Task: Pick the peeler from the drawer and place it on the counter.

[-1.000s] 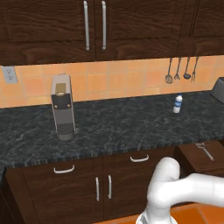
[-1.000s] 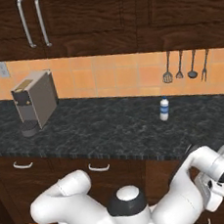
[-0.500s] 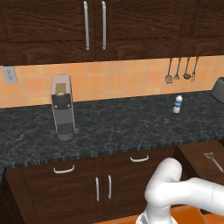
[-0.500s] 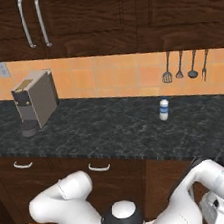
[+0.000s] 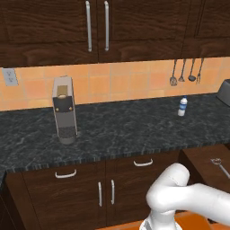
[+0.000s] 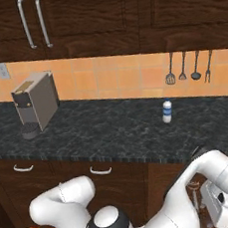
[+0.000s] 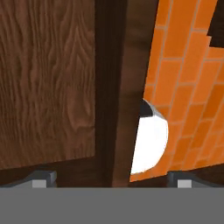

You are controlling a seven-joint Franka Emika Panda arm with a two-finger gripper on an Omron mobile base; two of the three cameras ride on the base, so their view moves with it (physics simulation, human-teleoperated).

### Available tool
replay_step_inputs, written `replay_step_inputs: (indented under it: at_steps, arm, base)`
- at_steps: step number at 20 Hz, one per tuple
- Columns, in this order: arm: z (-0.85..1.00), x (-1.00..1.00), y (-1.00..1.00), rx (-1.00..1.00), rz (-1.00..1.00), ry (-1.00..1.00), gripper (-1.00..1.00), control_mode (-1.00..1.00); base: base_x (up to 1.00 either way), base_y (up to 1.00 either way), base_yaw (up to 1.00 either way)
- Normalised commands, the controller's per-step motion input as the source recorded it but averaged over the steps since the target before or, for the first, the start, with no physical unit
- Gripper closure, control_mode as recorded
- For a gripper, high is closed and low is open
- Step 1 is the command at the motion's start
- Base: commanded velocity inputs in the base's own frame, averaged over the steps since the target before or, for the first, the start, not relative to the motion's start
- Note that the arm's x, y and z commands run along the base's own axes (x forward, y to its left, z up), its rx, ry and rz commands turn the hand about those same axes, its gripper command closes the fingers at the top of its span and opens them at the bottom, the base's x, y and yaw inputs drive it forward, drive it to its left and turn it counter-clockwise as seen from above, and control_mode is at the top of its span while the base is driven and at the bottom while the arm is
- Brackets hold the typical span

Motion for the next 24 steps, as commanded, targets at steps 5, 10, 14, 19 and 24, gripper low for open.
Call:
replay_step_inputs:
  at_steps: [5,10,14,19,24]
  arm:
    - [0.02,1.0,0.09,0.0,0.38,0.0,-1.0,-1.0]
    - [-0.39,0.55,-0.08,0.02,0.39,-0.04,-1.0,-1.0]
    - [-0.35,0.15,0.02,0.0,0.07,-0.04,-1.0,-1.0]
    - [-0.27,0.31,0.03,-0.01,0.14,-0.16,-1.0,-1.0]
    - [-0.52,0.22,0.0,-0.06,0.14,-0.02,-1.0,-1.0]
  base:
    - [0.0,0.0,0.0]
    - [0.0,0.0,0.0]
    - [0.0,0.0,0.0]
    - [0.0,0.0,0.0]
    - [0.0,0.0,0.0]
